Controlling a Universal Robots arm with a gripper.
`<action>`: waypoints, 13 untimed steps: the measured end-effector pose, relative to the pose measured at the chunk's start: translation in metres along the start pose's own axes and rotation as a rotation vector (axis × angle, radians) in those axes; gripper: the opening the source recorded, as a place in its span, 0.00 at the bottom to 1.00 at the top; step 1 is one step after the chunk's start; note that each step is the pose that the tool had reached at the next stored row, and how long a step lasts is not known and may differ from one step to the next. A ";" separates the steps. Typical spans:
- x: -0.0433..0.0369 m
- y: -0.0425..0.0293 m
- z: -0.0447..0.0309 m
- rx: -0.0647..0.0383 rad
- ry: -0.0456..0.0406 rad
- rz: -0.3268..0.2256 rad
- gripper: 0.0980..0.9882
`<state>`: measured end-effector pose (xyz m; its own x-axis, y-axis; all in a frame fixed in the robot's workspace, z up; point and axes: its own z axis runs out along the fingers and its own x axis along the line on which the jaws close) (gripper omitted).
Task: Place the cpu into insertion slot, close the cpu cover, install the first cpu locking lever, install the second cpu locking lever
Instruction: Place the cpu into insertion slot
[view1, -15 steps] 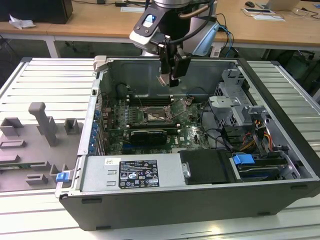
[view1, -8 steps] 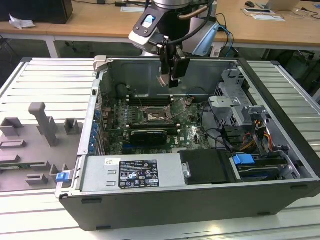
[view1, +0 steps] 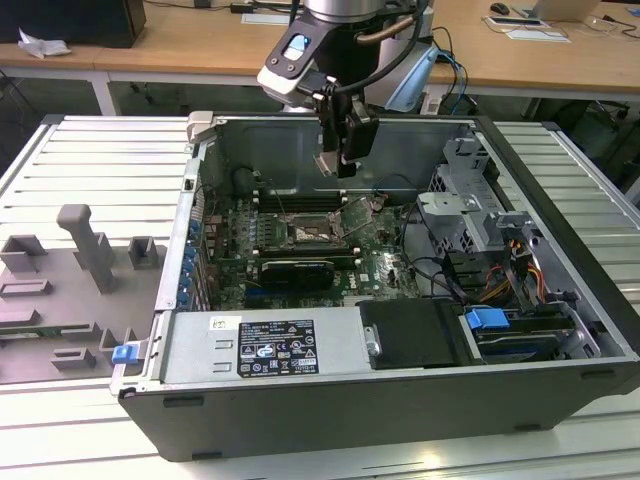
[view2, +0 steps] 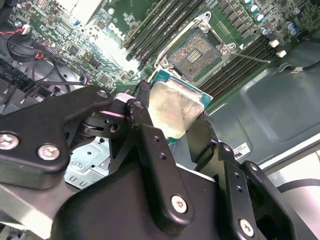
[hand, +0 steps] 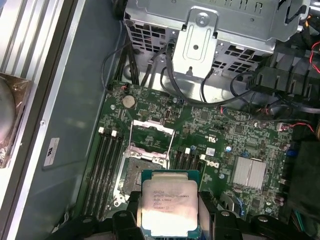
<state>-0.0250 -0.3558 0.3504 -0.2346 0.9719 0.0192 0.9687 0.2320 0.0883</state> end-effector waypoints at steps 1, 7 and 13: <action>0.0000 0.0000 0.0005 0.000 -0.0002 0.003 0.49; -0.0001 -0.0002 0.0024 0.000 -0.0016 0.018 0.49; -0.0001 -0.0003 0.0037 0.000 -0.0024 0.029 0.49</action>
<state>-0.0250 -0.3558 0.3468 -0.2064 0.9783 0.0193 0.9751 0.2040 0.0872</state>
